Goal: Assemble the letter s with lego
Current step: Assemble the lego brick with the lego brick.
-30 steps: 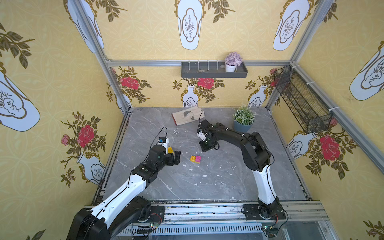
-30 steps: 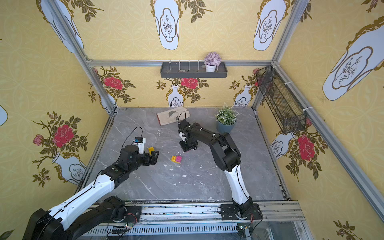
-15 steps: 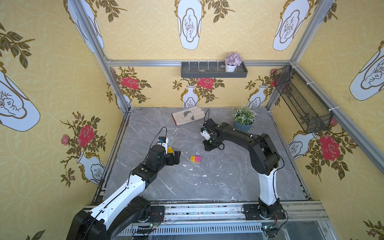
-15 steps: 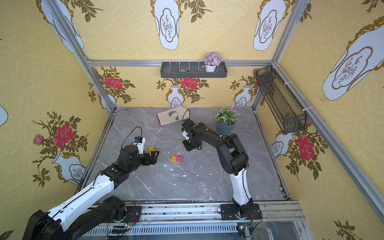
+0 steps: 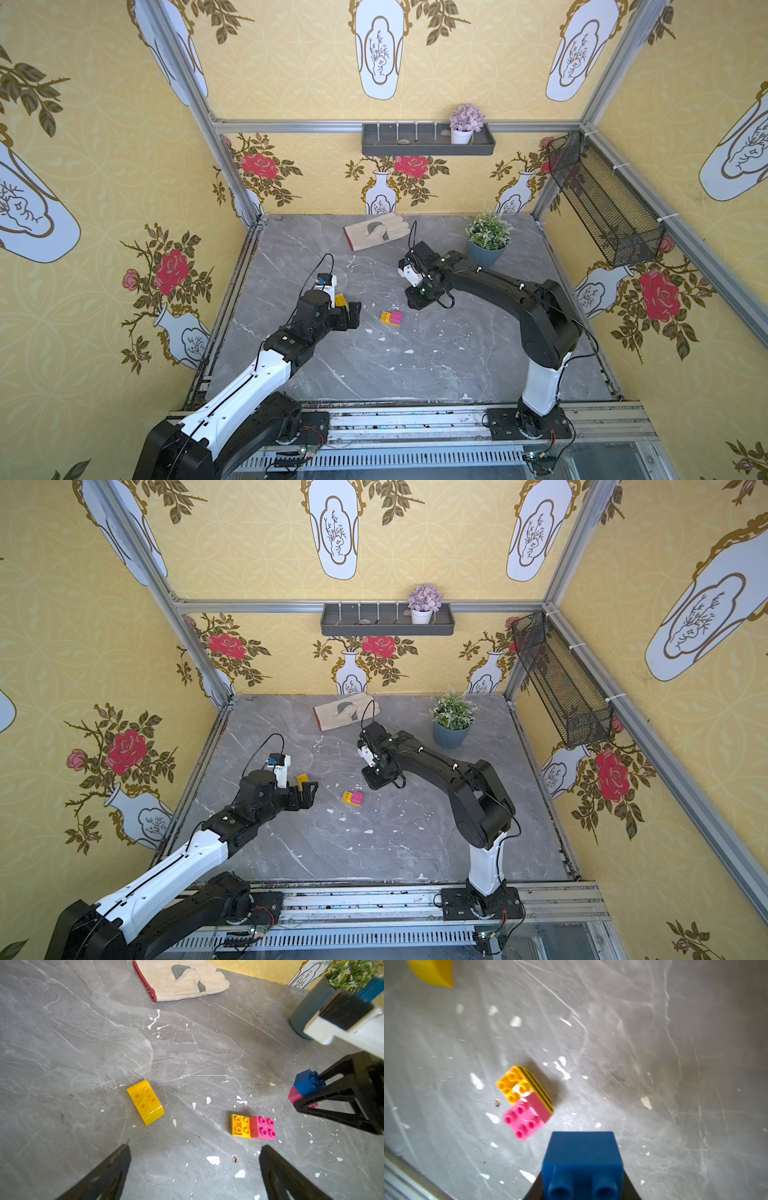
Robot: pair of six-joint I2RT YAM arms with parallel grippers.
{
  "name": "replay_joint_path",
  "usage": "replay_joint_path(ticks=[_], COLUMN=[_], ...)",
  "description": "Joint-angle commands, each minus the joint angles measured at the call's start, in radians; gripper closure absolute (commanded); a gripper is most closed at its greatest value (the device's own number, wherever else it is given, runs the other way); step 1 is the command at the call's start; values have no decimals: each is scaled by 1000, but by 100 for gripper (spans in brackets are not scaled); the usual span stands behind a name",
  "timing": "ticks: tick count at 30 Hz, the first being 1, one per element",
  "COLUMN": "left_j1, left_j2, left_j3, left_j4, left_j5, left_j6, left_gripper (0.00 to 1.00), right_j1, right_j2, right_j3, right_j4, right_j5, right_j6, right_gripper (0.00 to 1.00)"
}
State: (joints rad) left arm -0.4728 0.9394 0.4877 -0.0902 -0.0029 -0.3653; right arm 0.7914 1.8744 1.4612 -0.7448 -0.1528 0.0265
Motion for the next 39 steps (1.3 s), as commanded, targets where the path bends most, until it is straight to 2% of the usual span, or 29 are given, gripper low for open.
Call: replay_joint_path(ticks=[1,7,15,18,39], left_j1=[0,0,0,-1,0], left_j2=[-6,-24,-37,-43,-54], left_j3=[-5,-9,-15,-18,-25], left_j4=[18,18,23,27,40], left_j5=[6,6,2,0,-5], left_j6=[9,5,8,15,28], left_gripper=[1,1,1,1,1], right_j1=[26,84,126,127,105], right_j2=[2,82,48,71,121], right_j3=[45,111,22,32,49], right_j4=[-12,-26,143,123,47], right_j5=[-58,-51,-61,-63,-48], right_j6=[-52,-160,-345,-398,-444], right_gripper=[80,81,85,85,85])
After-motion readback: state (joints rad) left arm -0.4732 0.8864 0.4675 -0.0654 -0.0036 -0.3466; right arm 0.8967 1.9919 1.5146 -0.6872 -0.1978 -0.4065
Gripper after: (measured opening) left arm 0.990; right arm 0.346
